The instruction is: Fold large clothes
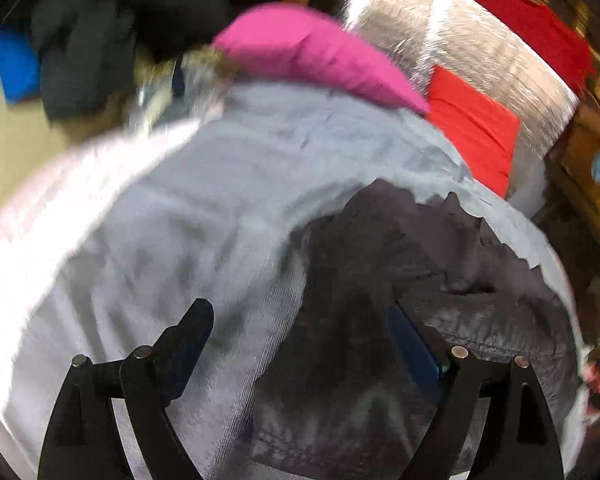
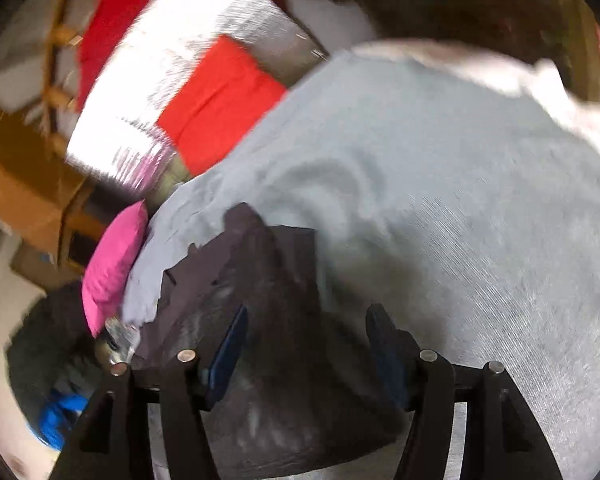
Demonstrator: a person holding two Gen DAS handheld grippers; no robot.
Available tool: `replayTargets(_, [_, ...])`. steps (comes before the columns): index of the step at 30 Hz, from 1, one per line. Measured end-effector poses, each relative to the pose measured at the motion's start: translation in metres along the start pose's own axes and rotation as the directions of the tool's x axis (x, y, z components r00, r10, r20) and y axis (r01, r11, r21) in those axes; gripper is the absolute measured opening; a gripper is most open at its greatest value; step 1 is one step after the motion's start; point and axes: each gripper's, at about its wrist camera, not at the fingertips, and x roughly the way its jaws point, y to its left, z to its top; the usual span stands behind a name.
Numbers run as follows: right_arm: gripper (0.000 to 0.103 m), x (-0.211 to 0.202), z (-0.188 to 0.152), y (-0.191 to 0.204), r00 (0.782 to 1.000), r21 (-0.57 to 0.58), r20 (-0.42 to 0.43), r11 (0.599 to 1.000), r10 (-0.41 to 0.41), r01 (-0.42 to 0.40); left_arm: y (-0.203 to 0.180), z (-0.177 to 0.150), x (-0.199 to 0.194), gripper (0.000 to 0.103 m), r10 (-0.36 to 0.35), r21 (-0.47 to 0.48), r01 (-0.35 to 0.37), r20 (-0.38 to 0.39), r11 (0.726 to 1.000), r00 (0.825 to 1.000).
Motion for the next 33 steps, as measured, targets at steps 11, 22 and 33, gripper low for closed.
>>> replayTargets(11, [0.066, 0.065, -0.019, -0.003, 0.97, 0.033, -0.226, 0.996, 0.083, -0.077, -0.002, -0.015, 0.038, 0.089, -0.178, -0.134, 0.155, -0.183, 0.979, 0.967])
replayTargets(22, [0.066, 0.073, -0.039, 0.046, 0.985, -0.198, -0.16, 0.98, -0.063, 0.03, -0.022, -0.014, 0.045, 0.075, -0.093, -0.082, 0.08, -0.167, 0.993, 0.982])
replayTargets(33, [0.069, -0.039, -0.05, 0.043, 0.996, -0.145, 0.067, 0.988, 0.053, -0.043, -0.021, -0.027, -0.043, 0.085, -0.002, -0.053, 0.001, -0.002, 0.999, 1.0])
